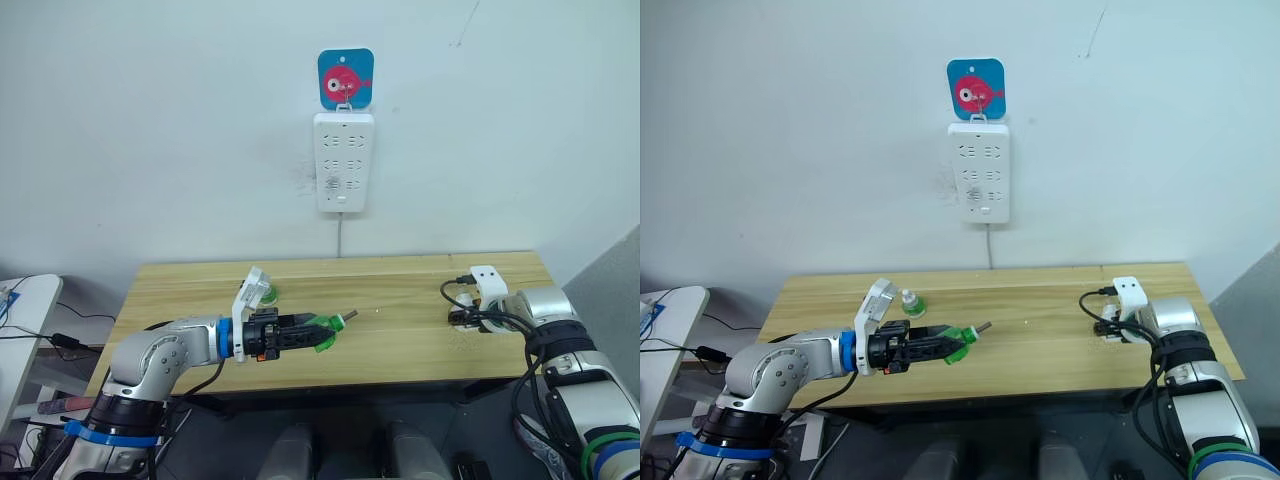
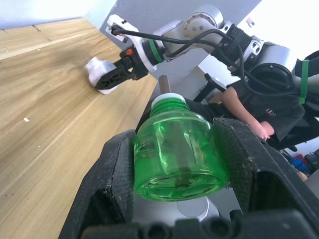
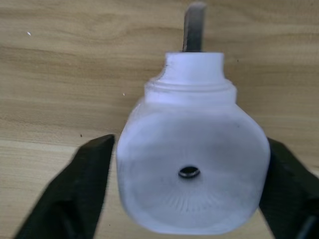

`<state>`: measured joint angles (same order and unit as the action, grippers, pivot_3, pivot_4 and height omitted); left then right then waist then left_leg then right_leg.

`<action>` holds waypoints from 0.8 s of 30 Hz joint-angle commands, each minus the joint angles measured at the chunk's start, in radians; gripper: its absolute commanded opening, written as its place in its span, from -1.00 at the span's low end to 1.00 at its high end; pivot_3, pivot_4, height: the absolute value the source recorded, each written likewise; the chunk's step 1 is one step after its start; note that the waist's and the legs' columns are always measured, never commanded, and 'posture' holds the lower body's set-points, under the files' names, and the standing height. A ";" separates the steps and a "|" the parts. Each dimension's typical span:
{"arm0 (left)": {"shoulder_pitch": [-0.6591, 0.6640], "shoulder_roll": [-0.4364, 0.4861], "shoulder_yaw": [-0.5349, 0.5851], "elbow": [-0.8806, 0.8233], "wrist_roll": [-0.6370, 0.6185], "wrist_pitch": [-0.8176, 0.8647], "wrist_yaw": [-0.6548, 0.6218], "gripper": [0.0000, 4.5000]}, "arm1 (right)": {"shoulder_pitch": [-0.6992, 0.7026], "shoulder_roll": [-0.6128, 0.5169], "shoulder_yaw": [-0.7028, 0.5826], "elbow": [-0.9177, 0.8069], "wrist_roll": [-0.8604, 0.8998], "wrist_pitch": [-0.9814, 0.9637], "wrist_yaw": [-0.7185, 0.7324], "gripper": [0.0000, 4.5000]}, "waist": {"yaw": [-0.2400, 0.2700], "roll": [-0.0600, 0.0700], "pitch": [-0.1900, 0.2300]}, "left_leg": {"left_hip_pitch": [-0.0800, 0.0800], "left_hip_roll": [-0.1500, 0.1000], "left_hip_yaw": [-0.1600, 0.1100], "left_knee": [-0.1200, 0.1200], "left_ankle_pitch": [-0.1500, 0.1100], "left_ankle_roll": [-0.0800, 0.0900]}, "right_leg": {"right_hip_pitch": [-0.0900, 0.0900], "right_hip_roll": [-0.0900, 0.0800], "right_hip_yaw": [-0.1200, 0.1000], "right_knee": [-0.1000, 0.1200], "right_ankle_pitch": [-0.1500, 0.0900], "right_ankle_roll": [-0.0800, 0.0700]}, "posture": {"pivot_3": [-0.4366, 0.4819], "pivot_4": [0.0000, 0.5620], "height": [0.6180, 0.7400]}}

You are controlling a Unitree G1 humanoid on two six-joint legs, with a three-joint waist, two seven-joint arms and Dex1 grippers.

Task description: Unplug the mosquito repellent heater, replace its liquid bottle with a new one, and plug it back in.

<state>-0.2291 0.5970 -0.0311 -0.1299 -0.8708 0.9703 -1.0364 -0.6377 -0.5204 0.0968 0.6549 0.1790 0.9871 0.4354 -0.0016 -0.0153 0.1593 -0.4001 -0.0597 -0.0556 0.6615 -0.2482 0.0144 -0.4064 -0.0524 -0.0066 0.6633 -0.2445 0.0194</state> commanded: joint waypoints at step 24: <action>-0.101 -0.255 -0.019 0.100 0.524 -0.781 0.300 0.01 | -0.013 0.327 -0.623 -0.731 0.548 0.615 0.030 0.98 | 0.022 0.000 0.000 | -0.001 0.001 -0.002 -0.001 0.000 0.000 | 0.000 0.000 -0.001 -0.001 0.000 0.000 | 0.01 -0.52 1.00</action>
<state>-0.3114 0.3445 -0.0498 -0.0272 -0.4070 0.2938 -0.7630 -0.6524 -0.1968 -0.4550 -0.0028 0.6383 1.5101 0.4705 0.0203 -0.0152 0.1593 -0.4015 -0.0591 -0.0579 0.6604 -0.2485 0.0141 -0.4072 -0.0528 -0.0074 0.6621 -0.2442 0.0189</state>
